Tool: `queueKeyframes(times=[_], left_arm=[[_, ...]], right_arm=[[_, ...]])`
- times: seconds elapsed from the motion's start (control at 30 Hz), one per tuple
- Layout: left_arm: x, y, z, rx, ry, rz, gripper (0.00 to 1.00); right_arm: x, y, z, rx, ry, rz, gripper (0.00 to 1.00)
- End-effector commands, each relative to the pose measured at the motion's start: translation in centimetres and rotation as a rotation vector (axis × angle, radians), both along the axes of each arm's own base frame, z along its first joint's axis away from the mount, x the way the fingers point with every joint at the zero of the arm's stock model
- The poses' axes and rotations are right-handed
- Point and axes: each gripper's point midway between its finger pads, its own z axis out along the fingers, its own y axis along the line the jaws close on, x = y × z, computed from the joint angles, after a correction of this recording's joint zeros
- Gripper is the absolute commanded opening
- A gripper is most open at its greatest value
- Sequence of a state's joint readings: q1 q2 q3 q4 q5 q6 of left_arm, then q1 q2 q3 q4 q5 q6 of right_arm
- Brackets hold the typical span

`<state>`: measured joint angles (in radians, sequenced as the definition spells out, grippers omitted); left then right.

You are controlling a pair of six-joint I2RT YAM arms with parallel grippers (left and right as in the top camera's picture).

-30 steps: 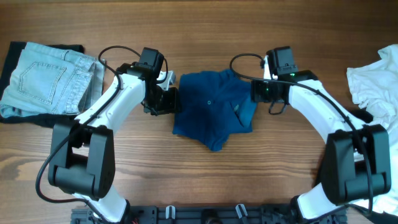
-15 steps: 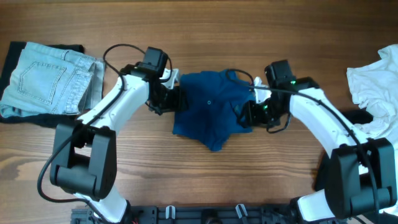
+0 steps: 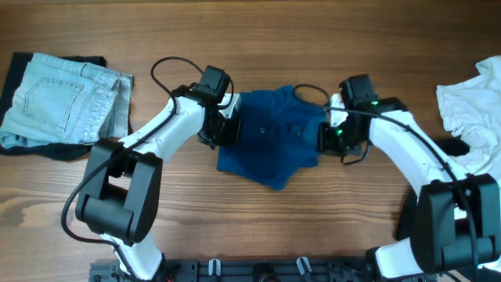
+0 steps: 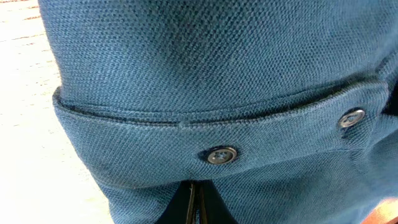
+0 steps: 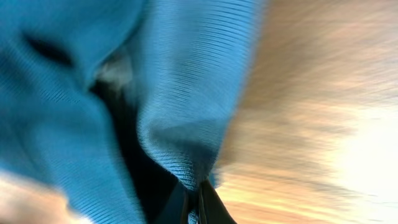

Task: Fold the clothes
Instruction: 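Grasp the folded polo's left and right sides with both grippers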

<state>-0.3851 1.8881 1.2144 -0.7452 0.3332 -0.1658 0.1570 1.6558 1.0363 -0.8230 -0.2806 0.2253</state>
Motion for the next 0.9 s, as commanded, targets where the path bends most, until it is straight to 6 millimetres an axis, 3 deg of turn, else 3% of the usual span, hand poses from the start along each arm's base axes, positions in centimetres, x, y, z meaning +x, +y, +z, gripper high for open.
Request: queueKeyframes(times=[0.0,0.07,0.1,0.13,0.27,0.4,0.47,0.57,0.63,0.73,0.8,0.87], left_arm=[[-0.1,1.3,-1.1,0.046,0.017,0.017,0.04],[0.0,1.5,-1.1,0.046,0.017,0.022,0.06],[0.0,1.5,-1.1,0.045,0.017,0.023,0.09],[0.0,1.5,-1.1,0.045,0.017,0.023,0.13],[-0.1,1.5,-1.1,0.046,0.019,0.023,0.18],[-0.1,1.5,-1.1,0.046,0.020,0.023,0.26],[-0.1,1.6,-1.1,0.047,0.022,0.024,0.38],[-0.1,2.2,-0.5,0.052,0.037,0.041,0.52],[0.1,2.7,-0.1,0.051,0.038,0.060,0.72],[1.0,3.9,0.0,0.046,0.028,0.102,0.94],[1.6,4.6,0.1,0.031,0.025,0.138,1.00],[2.2,4.7,0.5,-0.035,0.029,0.163,1.00]], right_arm=[[4.8,-3.2,3.7,-0.132,-0.234,-0.008,0.04],[5.7,-3.3,4.4,-0.120,-0.275,-0.031,0.10],[5.9,-3.4,4.5,-0.116,-0.280,-0.049,0.46],[5.8,-3.4,4.5,-0.116,-0.279,-0.049,0.62],[3.8,-2.9,3.9,-0.086,-0.191,-0.032,0.61],[0.3,-0.3,3.9,0.068,-0.068,0.069,0.60],[-1.0,0.6,4.0,0.114,-0.029,0.111,0.62],[-0.8,0.6,4.1,0.112,-0.036,0.111,0.66],[0.3,1.2,4.4,0.139,-0.089,0.120,0.64],[2.6,1.9,5.0,0.180,-0.191,0.116,0.29],[3.8,2.0,4.7,0.188,-0.226,0.083,0.07],[4.1,2.2,3.6,0.201,-0.214,0.044,0.04]])
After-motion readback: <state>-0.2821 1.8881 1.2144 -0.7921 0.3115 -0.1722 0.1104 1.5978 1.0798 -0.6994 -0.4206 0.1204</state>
